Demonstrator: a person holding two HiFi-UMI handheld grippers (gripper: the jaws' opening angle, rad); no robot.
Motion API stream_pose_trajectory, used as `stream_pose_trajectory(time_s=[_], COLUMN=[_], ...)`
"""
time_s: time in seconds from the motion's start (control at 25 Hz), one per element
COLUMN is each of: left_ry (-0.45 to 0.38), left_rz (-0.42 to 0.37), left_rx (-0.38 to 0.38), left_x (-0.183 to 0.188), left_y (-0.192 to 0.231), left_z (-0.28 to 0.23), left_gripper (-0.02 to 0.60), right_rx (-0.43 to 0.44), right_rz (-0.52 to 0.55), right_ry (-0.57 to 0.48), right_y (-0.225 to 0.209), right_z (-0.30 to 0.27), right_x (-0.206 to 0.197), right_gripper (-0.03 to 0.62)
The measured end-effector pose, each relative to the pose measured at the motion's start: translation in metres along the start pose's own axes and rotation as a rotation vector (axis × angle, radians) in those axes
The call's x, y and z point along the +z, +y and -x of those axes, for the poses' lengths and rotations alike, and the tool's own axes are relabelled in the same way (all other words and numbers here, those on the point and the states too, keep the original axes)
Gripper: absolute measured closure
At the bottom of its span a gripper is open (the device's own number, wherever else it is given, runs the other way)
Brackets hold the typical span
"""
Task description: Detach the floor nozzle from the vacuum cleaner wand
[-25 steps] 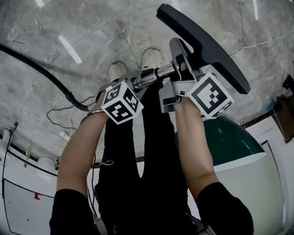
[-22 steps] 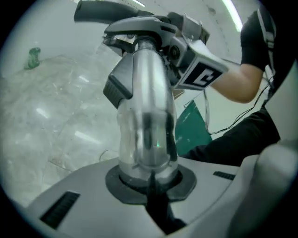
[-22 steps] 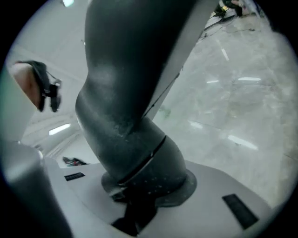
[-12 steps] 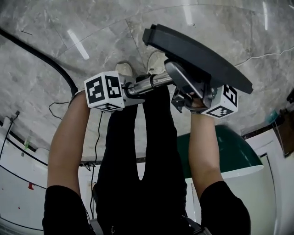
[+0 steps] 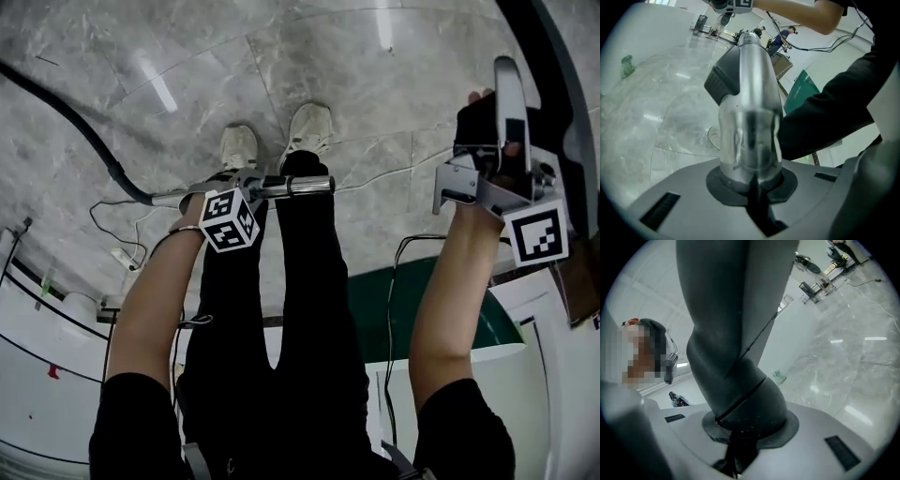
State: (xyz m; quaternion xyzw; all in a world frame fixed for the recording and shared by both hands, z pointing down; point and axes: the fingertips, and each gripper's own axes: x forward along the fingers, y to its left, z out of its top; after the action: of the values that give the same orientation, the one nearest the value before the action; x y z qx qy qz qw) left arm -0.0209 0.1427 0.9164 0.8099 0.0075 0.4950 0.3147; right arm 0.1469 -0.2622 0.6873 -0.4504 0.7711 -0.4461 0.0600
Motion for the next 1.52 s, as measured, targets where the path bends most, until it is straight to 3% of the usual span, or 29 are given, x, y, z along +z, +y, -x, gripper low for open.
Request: stream_pose_trajectory(time_s=[0.28,0.48,0.6,0.76,0.8,0.84,0.96,1.12,1.16,1.2,1.24,1.4,1.52], left_ry=[-0.022,-0.028,-0.043,-0.019,0.005,0.029,0.057,0.016,-0.012,-0.048,-0.095,-0.340,-0.485], left_rz=[0.023,0.103,0.140,0.160,0.175,0.198,0.287,0.378,0.409,0.439,0.467,0.552,0.541], left_rx=[0.059,0.087,0.157,0.234,0.279,0.328,0.441,0.515,0.521,0.529,0.531,0.536,0.580], left_x=[0.033,0.051,0.059,0.053,0.047,0.040,0.023,0.019,0.025,0.034,0.049,0.134,0.202], left_y=[0.044,0.097,0.137,0.160,0.166,0.171,0.174,0.146,0.131,0.118,0.107,0.095,0.067], left_z=[-0.023,-0.048,-0.062,-0.079,-0.082,-0.082,-0.067,-0.007,0.016,0.043,0.072,0.206,0.322], left_gripper=[0.538,0.538,0.537,0.528,0.436,0.272,0.235,0.244,0.360,0.518,0.571,0.571,0.571], right_rx=[-0.002,0.002,0.009,0.009,0.003,-0.002,0.006,0.006,0.001,-0.003,-0.006,0.009,0.009], right_rz=[-0.189,-0.181,-0.163,-0.185,-0.193,-0.203,-0.250,-0.211,-0.185,-0.155,-0.118,0.060,0.107], right_ry=[0.075,0.163,0.234,0.299,0.307,0.312,0.301,0.298,0.306,0.310,0.307,0.238,0.200], right_y=[-0.013,-0.019,-0.026,-0.031,-0.034,-0.036,-0.033,-0.005,0.008,0.022,0.037,0.108,0.178], right_z=[0.036,0.052,0.052,0.057,0.058,0.059,0.058,0.063,0.068,0.073,0.077,0.086,0.108], right_x=[-0.061,-0.079,-0.094,-0.116,-0.119,-0.120,-0.119,-0.100,-0.091,-0.081,-0.067,-0.001,0.050], right_gripper=[0.502,0.502,0.502,0.502,0.502,0.502,0.502,0.502,0.502,0.502,0.502,0.502,0.502])
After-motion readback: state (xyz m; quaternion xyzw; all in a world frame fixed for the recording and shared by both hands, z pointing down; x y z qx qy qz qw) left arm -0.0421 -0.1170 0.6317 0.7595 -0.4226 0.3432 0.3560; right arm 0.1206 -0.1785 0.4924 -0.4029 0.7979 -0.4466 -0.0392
